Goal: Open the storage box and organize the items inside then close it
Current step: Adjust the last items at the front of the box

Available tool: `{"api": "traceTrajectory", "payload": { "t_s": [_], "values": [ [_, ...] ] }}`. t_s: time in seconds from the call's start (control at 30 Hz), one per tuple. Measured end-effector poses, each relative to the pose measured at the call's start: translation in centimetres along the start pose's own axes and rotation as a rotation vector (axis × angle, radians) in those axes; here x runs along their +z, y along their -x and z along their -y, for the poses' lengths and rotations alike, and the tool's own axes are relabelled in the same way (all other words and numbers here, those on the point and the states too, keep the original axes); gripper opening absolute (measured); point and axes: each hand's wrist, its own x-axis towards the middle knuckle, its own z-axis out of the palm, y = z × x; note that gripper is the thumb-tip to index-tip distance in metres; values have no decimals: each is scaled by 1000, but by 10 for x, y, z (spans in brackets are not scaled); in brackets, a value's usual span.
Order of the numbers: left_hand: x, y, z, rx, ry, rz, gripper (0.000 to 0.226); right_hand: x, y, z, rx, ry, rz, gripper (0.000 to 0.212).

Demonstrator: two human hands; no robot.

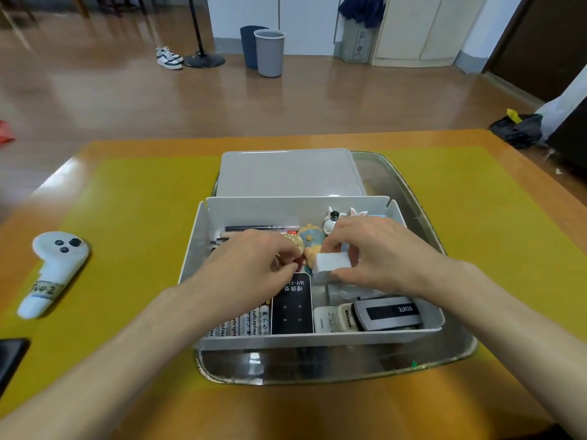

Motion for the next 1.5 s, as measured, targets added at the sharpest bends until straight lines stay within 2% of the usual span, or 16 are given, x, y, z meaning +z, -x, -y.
{"api": "traceTrajectory", "payload": {
  "t_s": [0.17, 0.3, 0.43, 0.53, 0.6, 0.67, 0.97, 1.17, 1.4, 1.5],
  "values": [
    [16, -6, 3, 8, -22, -5, 10, 12, -5, 0, -16, 94, 86, 25],
    [20, -6, 1, 48, -22, -36, 12, -3, -3, -6, 0, -49, 119, 27],
    [27, -10, -6, 95, 21, -19, 17, -29, 21, -26, 96, -142, 116, 14],
    [40, -15, -11, 89, -26, 59, 33, -26, 45, -34, 152, -70, 281, 26],
    [47, -19, -12, 93, -55, 63, 33, -17, 55, -34, 155, 51, 344, 38],
    [50, -22, -11, 113, -47, 45, 30, -10, 59, -34, 114, 121, 338, 40],
    [50, -24, -7, 182, -42, 26, 31, -9, 63, -27, 94, 88, 294, 24],
    [19, -13, -8, 141, -40, -37, 21, -19, 59, -31, 157, 49, 162, 27],
    [-50, -7, 37, -141, 149, -324, 15, -30, 32, -37, 273, -91, -186, 16],
    [-59, -10, 57, -279, 252, -375, 15, -29, 8, -41, 293, -188, -305, 17]
  ]
}}
